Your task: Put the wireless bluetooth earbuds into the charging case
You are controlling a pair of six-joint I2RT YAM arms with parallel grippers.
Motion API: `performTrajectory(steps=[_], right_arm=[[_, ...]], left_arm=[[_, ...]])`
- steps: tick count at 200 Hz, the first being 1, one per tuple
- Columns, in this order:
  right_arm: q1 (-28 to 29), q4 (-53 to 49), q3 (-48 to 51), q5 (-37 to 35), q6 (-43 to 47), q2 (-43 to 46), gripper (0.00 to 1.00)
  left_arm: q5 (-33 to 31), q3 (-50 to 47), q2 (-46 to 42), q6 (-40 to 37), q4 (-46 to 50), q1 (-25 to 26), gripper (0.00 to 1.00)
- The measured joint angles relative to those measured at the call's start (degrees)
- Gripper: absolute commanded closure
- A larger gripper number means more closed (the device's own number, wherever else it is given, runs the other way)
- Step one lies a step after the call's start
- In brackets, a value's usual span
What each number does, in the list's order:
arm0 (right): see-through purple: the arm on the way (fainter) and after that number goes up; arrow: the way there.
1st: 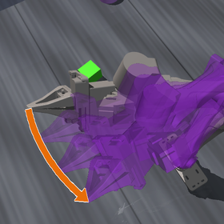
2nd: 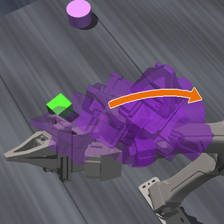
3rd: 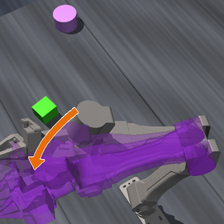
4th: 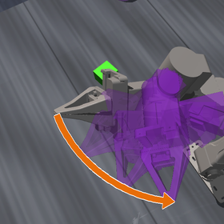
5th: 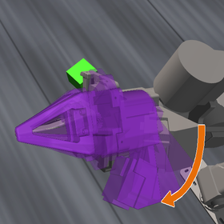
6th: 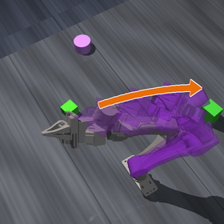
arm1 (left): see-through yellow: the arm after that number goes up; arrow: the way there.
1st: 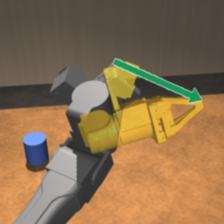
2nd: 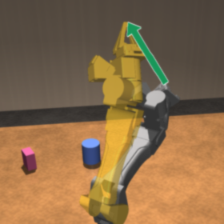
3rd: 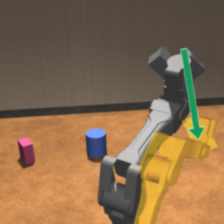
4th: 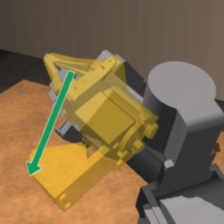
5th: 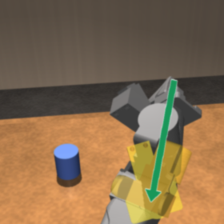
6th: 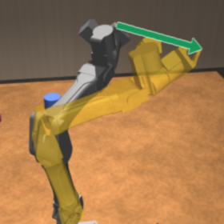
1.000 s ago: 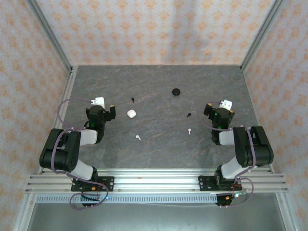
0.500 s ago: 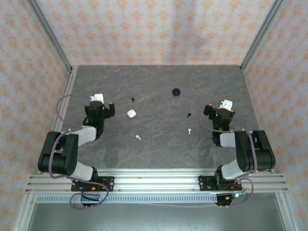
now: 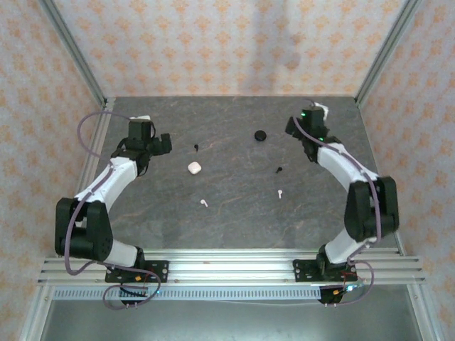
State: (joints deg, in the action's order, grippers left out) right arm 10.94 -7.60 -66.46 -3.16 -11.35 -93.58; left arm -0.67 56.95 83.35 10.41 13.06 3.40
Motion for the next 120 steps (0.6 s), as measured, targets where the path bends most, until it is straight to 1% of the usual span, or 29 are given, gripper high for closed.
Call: performTrajectory(steps=[22,48,62,86,120], right_arm=[[4.74,-6.82,-3.72,1.68,-3.50,-5.40,0.10],[9.94,-10.05,-3.74,3.02,-7.39,-6.14,0.10],[12.59,-9.99,-3.32,3.67,-9.55,-5.84,0.10],[16.35,-9.81,-0.04,4.33,-12.74,-4.04,0.11],[19.67,-9.97,6.16,4.28,-16.59,-0.02,0.11]], left_arm=[[0.70,3.85,3.98,3.56,9.27,2.82,0.15],[2.01,8.81,9.86,7.80,17.27,7.91,0.19],[2.36,10.08,11.80,10.82,19.78,10.45,0.21],[2.38,11.54,13.73,19.04,23.37,14.43,0.22],[2.36,12.79,14.71,30.01,24.90,17.38,0.25]])
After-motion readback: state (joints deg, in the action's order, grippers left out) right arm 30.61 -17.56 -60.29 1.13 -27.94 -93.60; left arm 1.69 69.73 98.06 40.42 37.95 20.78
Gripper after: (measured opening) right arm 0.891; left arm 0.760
